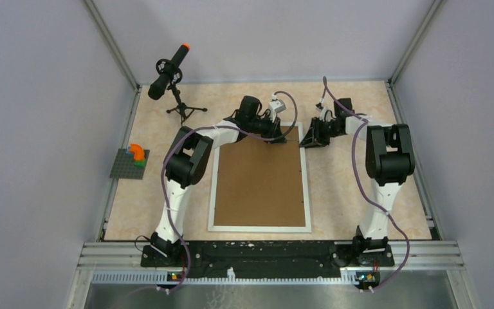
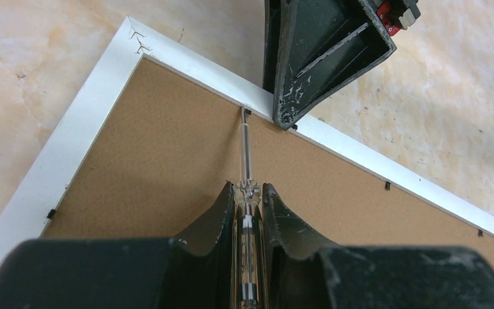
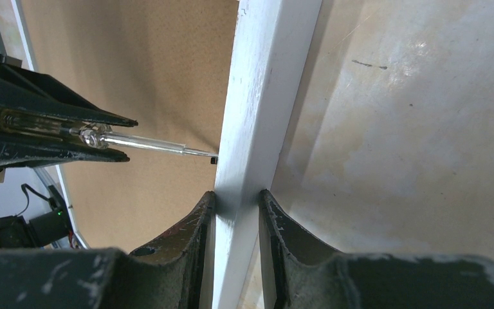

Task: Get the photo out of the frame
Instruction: Release the photo frame item from the photo frame.

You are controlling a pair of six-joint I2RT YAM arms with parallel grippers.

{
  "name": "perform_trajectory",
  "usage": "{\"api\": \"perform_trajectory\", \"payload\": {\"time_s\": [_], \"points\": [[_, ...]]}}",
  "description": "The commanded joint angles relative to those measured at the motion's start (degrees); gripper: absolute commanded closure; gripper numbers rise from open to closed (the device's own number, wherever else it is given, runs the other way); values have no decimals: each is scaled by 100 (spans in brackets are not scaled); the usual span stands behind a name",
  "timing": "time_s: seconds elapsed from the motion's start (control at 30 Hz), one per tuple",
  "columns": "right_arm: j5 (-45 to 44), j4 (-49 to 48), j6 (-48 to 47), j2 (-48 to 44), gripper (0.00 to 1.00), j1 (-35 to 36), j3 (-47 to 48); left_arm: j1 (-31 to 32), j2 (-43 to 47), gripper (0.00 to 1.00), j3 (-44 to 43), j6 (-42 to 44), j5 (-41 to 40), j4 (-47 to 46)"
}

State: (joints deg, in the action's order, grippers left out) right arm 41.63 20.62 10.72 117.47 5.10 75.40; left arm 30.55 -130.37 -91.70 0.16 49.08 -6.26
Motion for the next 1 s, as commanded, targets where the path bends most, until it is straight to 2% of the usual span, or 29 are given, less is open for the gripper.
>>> {"api": "perform_trajectory", "payload": {"time_s": [0.0, 0.13, 0.23, 0.4, 0.6, 0.7, 0.77, 0.83, 0.97], "points": [[-360, -539, -74, 243, 100, 530, -253, 1129, 387, 100, -298, 457, 544, 22], [-405, -591, 9, 162, 100, 509, -334, 1189, 517, 100, -395, 697, 373, 439], [-462, -646, 75, 161, 100, 512, -340, 1162, 539, 100, -518, 482, 226, 584], [-680, -668, 230, 114, 100, 500, -379, 1195, 464, 100, -1201, 196, -230, 1411], [-694, -706, 360, 151, 100, 505, -367, 1499, 564, 100, -1396, 968, -536, 1838], [-699, -683, 356, 147, 100, 500, -367, 1526, 484, 100, -1541, 926, -682, 2006], [-692, -671, 336, 128, 100, 497, -378, 1429, 496, 100, -1479, 569, -925, 1936], [-688, -660, 307, 112, 100, 492, -397, 1152, 578, 100, -1239, -140, -1012, 1585], [-760, -695, 302, 70, 100, 479, -482, 471, 883, 100, -432, -1674, -701, 32]]}}
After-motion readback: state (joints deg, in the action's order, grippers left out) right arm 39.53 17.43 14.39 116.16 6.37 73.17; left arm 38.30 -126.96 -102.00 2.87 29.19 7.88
